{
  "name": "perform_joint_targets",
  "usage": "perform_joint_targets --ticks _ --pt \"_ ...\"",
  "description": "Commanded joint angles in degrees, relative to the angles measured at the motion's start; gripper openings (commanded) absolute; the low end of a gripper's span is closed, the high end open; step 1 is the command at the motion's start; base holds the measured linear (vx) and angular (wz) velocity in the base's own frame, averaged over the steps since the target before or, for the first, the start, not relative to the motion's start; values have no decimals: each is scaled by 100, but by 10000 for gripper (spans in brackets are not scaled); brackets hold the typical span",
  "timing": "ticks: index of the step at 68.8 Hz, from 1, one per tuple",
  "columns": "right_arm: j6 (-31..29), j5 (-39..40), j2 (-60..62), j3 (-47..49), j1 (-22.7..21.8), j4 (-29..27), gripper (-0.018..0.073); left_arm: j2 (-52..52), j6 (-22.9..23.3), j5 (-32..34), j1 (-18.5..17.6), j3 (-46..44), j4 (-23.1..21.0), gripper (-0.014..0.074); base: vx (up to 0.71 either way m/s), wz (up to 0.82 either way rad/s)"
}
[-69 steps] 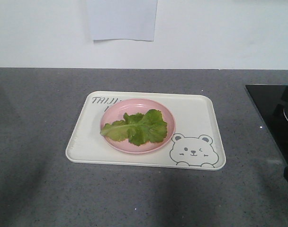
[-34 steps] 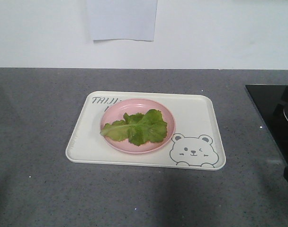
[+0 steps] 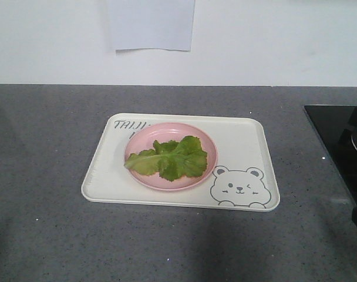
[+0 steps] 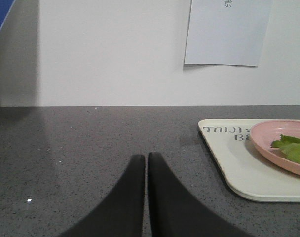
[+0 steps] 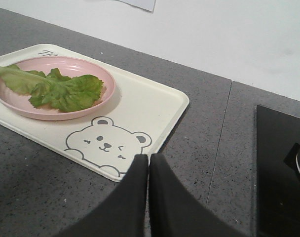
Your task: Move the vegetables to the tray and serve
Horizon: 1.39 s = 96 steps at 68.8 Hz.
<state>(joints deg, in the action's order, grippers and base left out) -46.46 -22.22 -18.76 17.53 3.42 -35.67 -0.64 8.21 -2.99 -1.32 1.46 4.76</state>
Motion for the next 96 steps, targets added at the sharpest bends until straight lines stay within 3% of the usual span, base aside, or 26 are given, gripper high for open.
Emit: perform_joint_targets --ticks 1,48,61,70,85,96 --pt "10 322 -43 151 -5 -87 -3 -83 0 384 6 145 -10 -6 0 0" --pt "10 328 -44 151 -5 -81 -3 -83 0 384 6 145 -10 -6 0 0" --pt "147 403 10 -27 -11 316 -3 -83 0 384 6 145 -10 -6 0 0" --pt "1267 781 401 -456 -5 902 -3 -83 0 384 6 145 -10 -6 0 0" --pt "3939 1545 1353 -1186 -10 3262 -3 -83 0 384 6 145 -10 -6 0 0" --pt "5248 2927 1816 -1993 -14 4680 -3 -83 0 384 6 145 -10 -6 0 0"
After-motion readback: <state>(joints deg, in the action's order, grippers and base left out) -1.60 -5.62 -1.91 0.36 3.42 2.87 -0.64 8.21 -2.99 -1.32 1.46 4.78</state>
